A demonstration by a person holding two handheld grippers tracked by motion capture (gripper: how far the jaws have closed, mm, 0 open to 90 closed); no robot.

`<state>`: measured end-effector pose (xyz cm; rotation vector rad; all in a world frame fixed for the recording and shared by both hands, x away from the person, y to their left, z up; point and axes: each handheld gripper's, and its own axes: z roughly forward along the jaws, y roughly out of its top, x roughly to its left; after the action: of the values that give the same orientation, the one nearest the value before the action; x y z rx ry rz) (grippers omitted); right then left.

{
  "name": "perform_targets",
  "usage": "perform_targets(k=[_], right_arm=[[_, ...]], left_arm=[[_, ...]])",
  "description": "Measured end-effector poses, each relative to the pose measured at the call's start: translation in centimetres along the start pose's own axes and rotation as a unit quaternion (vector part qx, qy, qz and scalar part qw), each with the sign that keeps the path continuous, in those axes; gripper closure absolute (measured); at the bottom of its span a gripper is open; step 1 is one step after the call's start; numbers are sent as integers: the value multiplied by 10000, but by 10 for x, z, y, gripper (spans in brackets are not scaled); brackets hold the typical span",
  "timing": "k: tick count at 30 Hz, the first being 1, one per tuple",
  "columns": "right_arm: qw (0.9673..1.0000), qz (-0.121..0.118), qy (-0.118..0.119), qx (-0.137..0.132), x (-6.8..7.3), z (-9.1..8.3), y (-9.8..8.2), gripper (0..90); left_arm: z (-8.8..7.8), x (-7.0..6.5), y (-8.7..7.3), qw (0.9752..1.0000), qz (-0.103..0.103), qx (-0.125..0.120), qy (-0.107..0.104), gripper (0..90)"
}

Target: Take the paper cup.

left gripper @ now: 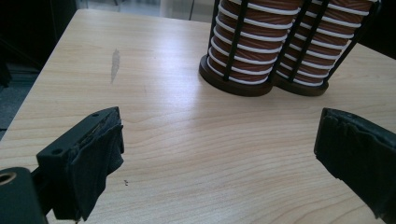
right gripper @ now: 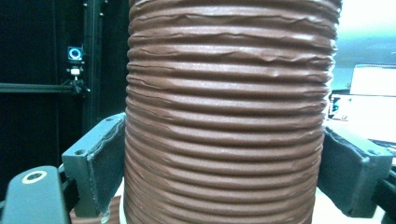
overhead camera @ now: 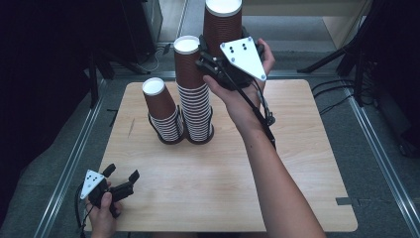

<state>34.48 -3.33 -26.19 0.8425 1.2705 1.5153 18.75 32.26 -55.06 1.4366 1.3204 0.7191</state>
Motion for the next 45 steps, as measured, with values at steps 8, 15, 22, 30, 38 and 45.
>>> perform_targets(k=[8, 15, 22, 30, 38, 45], right_arm=[[9998, -50, -128, 114, -16, -12, -14, 127], [9996, -98, -160, 195, -21, -24, -28, 127], [9994, -188, -155, 257, -26, -37, -45, 127], [9990, -211, -153, 371, -31, -52, -62, 127], [9983, -214, -177, 513, -38, -68, -82, 129], [9975, -200, -204, 644, -44, -81, -100, 129]], left_arm=[[0, 0, 0, 10000, 32, 16, 6, 20], [0, 0, 0, 10000, 36, 17, 7, 20], [0, -1, 0, 10000, 45, 12, 5, 20], [1, -2, 0, 10000, 87, 25, 20, 20], [1, -2, 0, 9999, 121, 32, 30, 20], [1, -4, -1, 9999, 160, 47, 42, 20]])
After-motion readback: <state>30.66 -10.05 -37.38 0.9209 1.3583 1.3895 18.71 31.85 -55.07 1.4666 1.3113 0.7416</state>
